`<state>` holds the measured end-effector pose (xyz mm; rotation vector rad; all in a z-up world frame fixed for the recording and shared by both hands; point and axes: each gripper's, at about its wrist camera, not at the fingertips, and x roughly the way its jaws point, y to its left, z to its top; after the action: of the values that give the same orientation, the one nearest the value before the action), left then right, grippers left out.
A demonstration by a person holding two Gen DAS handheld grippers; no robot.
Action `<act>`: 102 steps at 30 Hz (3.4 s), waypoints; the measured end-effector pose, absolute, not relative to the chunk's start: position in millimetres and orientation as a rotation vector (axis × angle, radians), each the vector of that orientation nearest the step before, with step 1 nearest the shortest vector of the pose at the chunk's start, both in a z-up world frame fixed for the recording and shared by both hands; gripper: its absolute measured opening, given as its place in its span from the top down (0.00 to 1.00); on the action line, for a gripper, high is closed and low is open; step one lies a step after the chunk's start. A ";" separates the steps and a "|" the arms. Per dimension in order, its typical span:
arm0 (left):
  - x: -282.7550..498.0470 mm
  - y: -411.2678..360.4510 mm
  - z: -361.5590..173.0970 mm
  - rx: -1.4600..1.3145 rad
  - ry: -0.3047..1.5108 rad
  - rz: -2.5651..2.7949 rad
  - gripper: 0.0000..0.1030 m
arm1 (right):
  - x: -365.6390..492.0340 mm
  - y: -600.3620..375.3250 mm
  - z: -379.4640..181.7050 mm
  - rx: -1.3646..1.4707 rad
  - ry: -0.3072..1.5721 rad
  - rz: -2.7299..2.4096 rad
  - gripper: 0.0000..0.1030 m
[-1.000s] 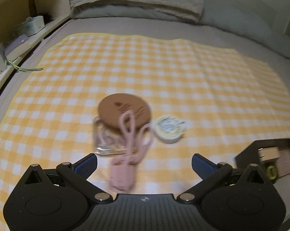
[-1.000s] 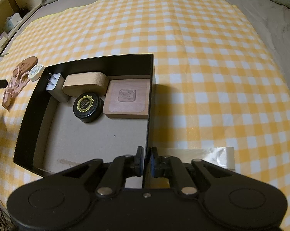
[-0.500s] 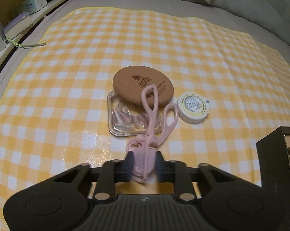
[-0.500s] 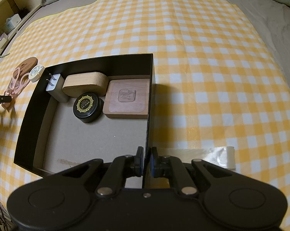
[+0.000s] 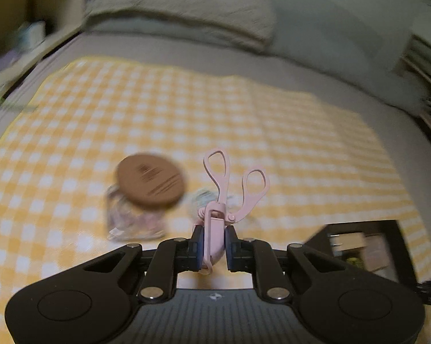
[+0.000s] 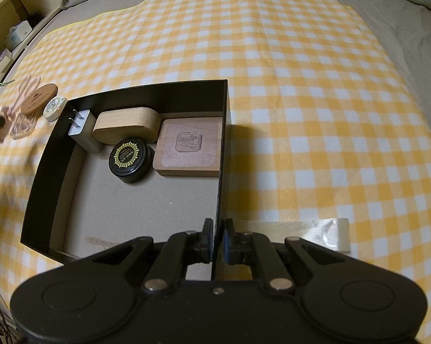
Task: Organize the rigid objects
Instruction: 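Carry the pink curler with the left tool into the box and release, then move the left tool to the round cork coaster and grasp it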
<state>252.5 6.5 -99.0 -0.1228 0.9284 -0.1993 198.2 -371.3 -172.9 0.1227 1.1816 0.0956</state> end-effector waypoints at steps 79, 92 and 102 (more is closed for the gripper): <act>322.6 -34.1 -86.4 0.043 0.712 -0.218 0.00 | 197.8 -375.1 -173.8 0.169 1.184 0.099 0.91; 395.9 -3.0 -161.5 0.102 0.927 -0.077 0.00 | 197.6 -374.8 -170.5 0.172 1.195 0.085 0.92; 414.6 -11.2 -195.9 0.185 1.030 -0.052 0.00 | 202.6 -380.9 -149.7 0.219 1.119 0.052 0.94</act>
<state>414.6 -11.2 -195.9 0.1854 1.0300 -0.0519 202.6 -380.9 -149.7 0.2193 1.1187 0.0516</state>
